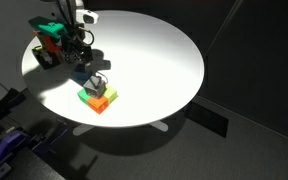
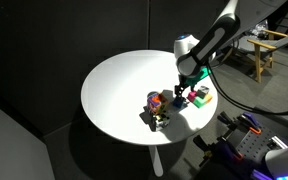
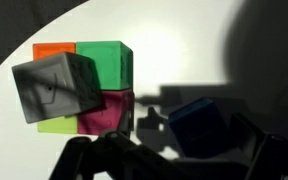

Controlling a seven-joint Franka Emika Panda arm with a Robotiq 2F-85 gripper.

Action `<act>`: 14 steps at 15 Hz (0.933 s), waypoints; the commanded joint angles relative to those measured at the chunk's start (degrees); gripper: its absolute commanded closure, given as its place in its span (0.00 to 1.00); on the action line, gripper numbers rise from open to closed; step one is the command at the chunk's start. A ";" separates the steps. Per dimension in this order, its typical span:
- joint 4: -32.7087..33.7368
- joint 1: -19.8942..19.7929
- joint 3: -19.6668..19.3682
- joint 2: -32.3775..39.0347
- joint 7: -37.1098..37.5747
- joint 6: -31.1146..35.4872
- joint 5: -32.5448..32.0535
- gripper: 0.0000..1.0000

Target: Pick up the blue block and put it on the table

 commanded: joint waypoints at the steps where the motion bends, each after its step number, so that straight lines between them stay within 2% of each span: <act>1: -4.32 -1.30 0.55 -5.85 -2.32 -1.70 1.43 0.00; 9: -9.80 -2.12 0.48 -14.90 -4.12 -8.55 0.45 0.00; 14: -14.31 -2.81 0.98 -21.79 -5.36 -9.05 1.20 0.00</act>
